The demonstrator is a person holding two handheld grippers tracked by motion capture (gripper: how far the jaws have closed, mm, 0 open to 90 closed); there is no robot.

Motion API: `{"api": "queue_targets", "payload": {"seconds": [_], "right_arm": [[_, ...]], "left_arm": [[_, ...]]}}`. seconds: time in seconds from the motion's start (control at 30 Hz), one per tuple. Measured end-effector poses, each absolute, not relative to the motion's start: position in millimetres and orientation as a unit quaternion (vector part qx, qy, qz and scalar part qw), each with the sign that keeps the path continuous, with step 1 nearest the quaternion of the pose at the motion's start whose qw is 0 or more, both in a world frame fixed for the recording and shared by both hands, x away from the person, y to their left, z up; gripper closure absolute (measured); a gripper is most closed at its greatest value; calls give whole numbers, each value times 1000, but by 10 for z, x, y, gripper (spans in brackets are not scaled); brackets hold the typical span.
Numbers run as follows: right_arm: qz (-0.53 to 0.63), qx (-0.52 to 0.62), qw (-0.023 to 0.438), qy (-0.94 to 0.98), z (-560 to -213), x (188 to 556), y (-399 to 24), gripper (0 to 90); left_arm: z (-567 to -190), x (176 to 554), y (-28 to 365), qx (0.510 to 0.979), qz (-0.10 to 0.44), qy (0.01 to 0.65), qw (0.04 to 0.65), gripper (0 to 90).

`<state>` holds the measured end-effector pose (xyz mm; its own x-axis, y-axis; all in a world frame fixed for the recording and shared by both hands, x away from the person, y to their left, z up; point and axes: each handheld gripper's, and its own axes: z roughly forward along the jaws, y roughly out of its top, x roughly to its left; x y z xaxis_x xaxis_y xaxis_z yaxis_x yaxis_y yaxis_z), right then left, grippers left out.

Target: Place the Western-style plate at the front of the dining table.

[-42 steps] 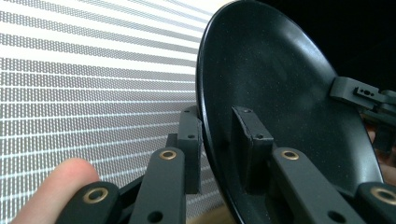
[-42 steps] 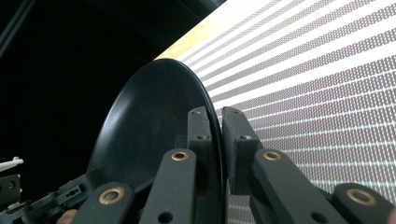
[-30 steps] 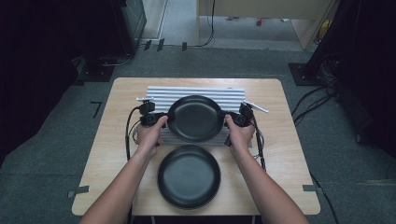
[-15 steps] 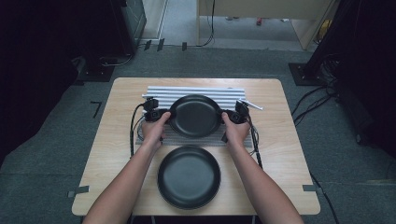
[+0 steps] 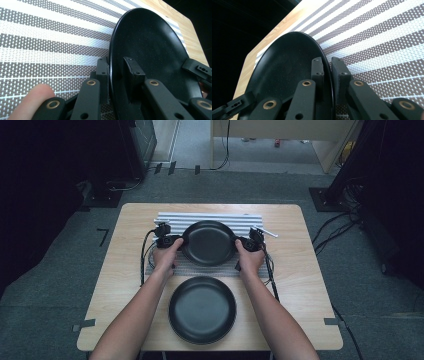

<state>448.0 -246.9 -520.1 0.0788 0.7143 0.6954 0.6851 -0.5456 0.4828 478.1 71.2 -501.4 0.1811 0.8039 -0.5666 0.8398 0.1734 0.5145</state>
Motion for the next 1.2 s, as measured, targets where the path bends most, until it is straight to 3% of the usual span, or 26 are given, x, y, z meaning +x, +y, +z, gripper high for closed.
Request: {"api": "queue_targets", "payload": {"seconds": [0.47, 1.03, 1.2], "right_arm": [[479, 736, 10, 478, -5242, 4549, -2464, 811], [498, 722, -6, 481, -5319, 4575, -2492, 813], [491, 720, -11, 491, -5324, 4571, -2469, 763]], "left_arm": [[-5102, 4806, 721, 634, -27, 649, 419, 756], [-5200, 4742, 749, 621, -21, 636, 457, 754], [-5201, 4746, 747, 621, -21, 635, 458, 743]]}}
